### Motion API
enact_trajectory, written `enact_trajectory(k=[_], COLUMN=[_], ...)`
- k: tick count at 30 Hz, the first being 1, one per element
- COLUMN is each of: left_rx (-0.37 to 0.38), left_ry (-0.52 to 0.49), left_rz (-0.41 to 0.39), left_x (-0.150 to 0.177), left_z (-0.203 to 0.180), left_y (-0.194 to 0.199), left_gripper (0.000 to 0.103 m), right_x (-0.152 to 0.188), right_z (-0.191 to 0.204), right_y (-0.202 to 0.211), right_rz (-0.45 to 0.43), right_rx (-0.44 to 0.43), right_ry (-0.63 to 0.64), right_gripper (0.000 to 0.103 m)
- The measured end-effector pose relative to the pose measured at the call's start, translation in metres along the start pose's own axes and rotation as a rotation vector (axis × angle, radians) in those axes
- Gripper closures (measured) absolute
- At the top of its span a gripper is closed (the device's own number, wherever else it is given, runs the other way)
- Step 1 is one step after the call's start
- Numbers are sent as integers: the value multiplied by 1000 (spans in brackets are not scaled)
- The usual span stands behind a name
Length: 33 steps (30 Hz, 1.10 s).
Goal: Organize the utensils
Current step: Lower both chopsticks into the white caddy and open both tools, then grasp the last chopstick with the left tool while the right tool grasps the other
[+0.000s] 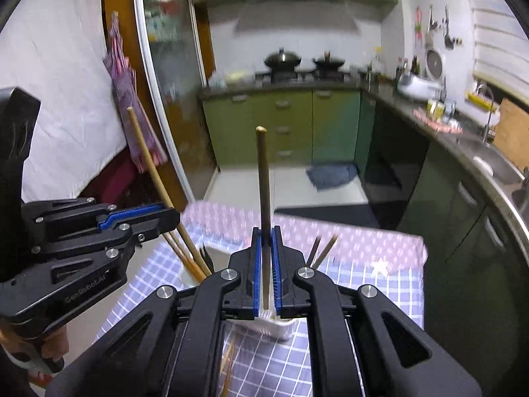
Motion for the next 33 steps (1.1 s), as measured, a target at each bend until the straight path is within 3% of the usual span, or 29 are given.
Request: enact_trajectory(k=[6, 10, 13, 18, 22, 24, 28, 33], left_rx=[-31, -21, -14, -8, -22, -29, -63, -120], left_ry=[0, -4, 2, 45, 92, 130, 183, 224], left_rz=[63, 70, 89, 261, 462, 534, 607, 652], left_x=[17, 25, 40, 111, 182, 202, 224, 238], left_z=[6, 4, 5, 19, 32, 32, 31, 30], left_y=[-10, 5, 22, 20, -9, -23, -52, -81], left_gripper=[96, 86, 84, 80, 80, 80, 80, 80], right_x=[7, 4, 22, 96, 171, 197, 230, 241], right_z=[3, 10, 20, 28, 22, 20, 15, 17], right_y=[0, 41, 73, 76, 48, 34, 14, 5], right_rz=[-1, -68, -89, 32, 190, 249, 315, 339], right_rx=[-7, -22, -28, -34, -29, -41, -60, -83], right_ry=[-4, 6, 21, 39, 20, -2, -15, -21], right_gripper=[87, 82, 71, 71, 71, 71, 71, 71])
Point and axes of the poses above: each gripper's, at about its wrist camera, not at the fingertips, and y roughly against the way its jaws point, z to its left, x to its underside, the point moved 10 cm from there along -y, roughly the way its jaws point, and after that the axes turned 15 degrees about y, right-handed, at the moved point
